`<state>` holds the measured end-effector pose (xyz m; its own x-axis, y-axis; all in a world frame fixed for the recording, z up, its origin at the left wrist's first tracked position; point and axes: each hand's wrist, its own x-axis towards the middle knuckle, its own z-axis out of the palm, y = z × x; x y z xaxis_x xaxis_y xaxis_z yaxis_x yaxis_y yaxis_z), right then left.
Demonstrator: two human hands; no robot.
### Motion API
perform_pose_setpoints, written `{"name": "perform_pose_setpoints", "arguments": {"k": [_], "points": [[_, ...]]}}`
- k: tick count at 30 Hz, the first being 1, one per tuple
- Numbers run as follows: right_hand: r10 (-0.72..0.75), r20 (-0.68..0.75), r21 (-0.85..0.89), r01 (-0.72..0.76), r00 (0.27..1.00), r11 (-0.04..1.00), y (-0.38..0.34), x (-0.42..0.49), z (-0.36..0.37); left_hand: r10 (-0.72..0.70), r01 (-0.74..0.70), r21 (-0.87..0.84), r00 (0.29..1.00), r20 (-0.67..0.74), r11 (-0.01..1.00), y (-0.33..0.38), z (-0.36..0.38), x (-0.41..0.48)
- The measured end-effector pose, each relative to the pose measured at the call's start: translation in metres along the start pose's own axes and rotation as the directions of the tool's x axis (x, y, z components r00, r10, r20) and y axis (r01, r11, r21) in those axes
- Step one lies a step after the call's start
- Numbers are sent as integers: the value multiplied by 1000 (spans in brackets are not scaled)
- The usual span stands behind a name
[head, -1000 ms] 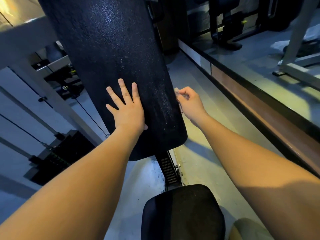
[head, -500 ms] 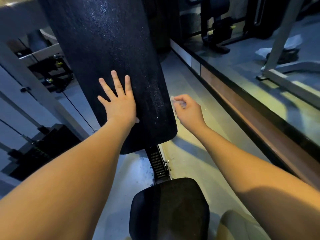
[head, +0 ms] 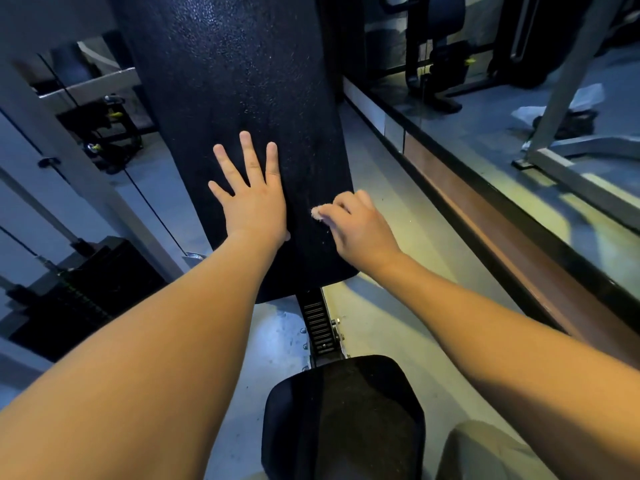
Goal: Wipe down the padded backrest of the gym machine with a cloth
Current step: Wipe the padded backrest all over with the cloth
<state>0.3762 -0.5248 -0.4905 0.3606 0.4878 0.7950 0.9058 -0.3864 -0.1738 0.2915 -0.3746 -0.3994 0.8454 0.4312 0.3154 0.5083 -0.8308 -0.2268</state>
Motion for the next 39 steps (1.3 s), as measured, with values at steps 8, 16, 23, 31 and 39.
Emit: {"name": "perform_pose_setpoints", "arguments": {"k": [8, 16, 23, 31, 39], "points": [[160, -233, -36, -173, 959, 984, -4, 83, -18, 4, -4, 7, 1000, -19, 1000, -1, 0, -2], [-91, 31, -19, 91, 995, 996, -1, 28, -18, -1, 1, 2, 1000, -16, 1000, 0, 1, -2], [76, -178, -14, -80, 981, 997, -8, 80, -14, 14, -14, -16, 999, -36, 1000, -5, 3, -4], [-156, 139, 20, 155, 978, 988, -7, 23, -12, 12, -13, -17, 999, -40, 1000, -6, 4, -4], [-17, -40, 20, 18, 999, 1000, -17, 46, 5, 16, -17, -18, 999, -51, 1000, -8, 6, -4]]}}
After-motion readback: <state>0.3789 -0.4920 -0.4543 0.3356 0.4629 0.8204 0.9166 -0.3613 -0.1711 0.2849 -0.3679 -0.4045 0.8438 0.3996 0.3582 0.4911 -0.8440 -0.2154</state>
